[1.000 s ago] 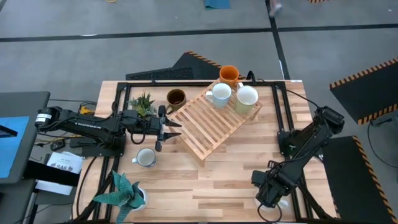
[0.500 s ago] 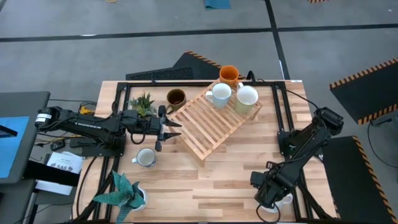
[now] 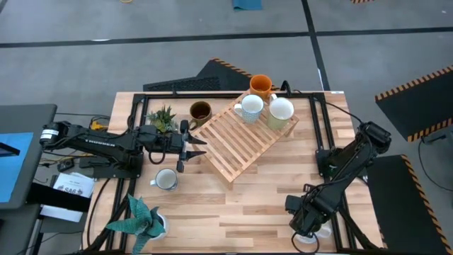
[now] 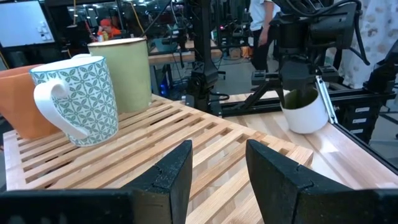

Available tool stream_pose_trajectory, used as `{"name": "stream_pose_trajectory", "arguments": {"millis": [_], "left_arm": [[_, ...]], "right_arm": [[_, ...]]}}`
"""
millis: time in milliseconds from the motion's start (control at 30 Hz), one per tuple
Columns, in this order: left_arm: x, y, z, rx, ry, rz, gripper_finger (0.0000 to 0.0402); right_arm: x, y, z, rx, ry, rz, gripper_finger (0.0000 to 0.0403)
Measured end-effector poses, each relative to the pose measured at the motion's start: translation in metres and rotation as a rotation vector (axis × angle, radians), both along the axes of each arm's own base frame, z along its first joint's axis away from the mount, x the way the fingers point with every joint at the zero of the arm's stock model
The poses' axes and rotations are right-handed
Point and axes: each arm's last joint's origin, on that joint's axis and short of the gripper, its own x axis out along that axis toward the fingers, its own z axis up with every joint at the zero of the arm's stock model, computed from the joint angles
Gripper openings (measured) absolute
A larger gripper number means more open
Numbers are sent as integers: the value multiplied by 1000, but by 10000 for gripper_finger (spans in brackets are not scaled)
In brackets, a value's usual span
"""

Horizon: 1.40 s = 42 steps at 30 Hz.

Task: Place coffee mugs
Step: Put the white mug on the shelf

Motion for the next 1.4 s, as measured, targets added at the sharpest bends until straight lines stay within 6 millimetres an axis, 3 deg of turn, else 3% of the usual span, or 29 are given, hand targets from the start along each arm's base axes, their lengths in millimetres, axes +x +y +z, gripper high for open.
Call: {"name": "stream_pose_trajectory", "arguments": {"millis": [1033,1400], "left_arm": [[0,0,0,-10,-4,-1,137],[0,0,0,-10,-1,-1,137]], "right_arm": [[6,10,11,89,-46,15,166],[-5,12,-3,64,-23,32,166]]}}
